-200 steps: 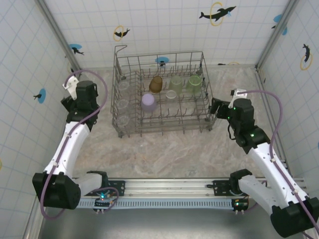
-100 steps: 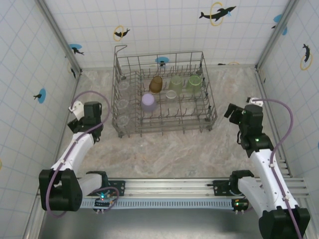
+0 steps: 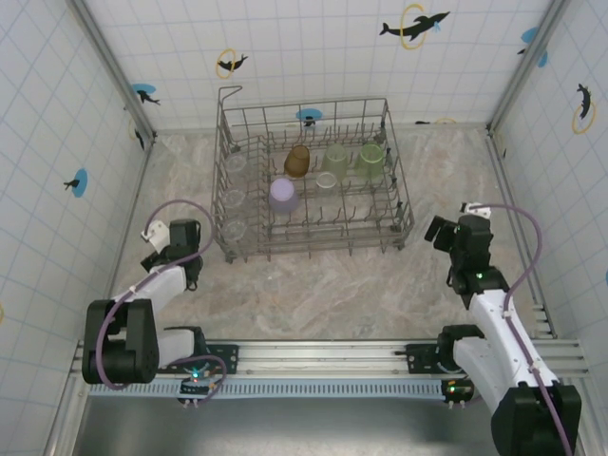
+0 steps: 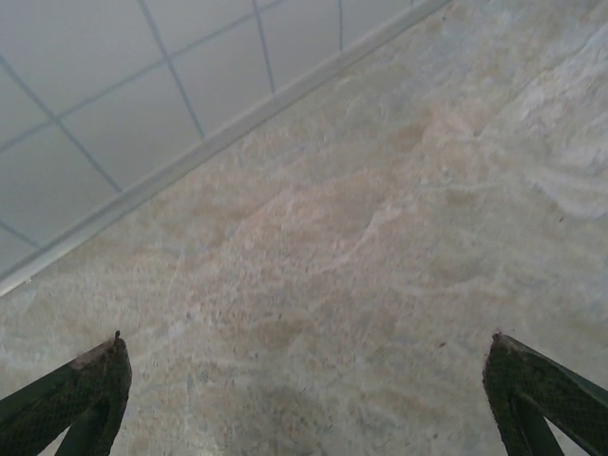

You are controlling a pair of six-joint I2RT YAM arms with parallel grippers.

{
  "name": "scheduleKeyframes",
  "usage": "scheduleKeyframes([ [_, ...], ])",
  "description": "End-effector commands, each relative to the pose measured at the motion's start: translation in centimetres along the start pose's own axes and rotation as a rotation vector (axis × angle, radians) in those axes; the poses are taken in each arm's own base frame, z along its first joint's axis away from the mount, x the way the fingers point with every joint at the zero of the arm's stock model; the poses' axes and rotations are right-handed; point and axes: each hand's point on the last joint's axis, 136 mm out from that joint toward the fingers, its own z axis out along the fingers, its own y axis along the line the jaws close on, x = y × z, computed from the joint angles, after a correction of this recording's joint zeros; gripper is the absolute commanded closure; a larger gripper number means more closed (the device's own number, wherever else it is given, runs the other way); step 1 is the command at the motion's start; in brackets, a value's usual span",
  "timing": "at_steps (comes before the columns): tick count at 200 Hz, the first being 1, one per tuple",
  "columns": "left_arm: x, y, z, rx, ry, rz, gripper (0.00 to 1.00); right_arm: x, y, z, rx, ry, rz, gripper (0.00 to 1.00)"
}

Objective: Load the cups into the dish rack

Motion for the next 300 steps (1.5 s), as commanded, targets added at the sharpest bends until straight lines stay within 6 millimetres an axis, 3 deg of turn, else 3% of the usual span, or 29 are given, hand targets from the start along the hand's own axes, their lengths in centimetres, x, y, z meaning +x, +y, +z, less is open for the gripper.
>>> scheduleKeyframes([
  [1,-1.4,-0.7,-0.1,0.065,-0.106,-0.082,0.03,-1.2,0.5,-0.3,-0.055,-0.148,0.001,0.01],
  [34,-0.8,-2.4,0.9,0.122,-0.118,-0.003,0.03,0.3,0.0,-0.2,-0.066,-0.220,0.009,0.01],
  [64,0.0,-3.1,1.3,0.168,-0.147,0.059,0.03,0.3,-0.5,-0.1,-0.038,-0.256,-0.017,0.01],
  [90,0.0,-2.7,0.6,0.209,-0.220,0.034,0.02,0.5,-0.6,-0.1,-0.034,-0.269,-0.044,0.00],
  [124,0.2,-5.7,0.5,0.342,-0.209,0.146,0.03,0.9,-1.1,0.2,-0.012,-0.278,-0.029,0.00],
  [169,-0.3,-6.9,-1.5,0.483,-0.326,0.151,0.02,1.1,-1.1,-0.2,-0.019,-0.369,-0.057,0.00],
  [185,0.6,-7.3,-1.6,0.515,-0.302,0.188,0.03,1.0,-1.0,-0.6,-0.036,-0.410,-0.058,0.00],
  [251,1.3,-7.7,-3.3,0.617,-0.343,0.206,0.02,4.0,-2.0,0.7,0.003,-0.355,-0.062,0.01],
  [300,2.0,-8.6,-3.5,0.681,-0.317,0.241,0.02,5.1,-0.8,1.6,-0.061,-0.311,-0.123,0.00],
])
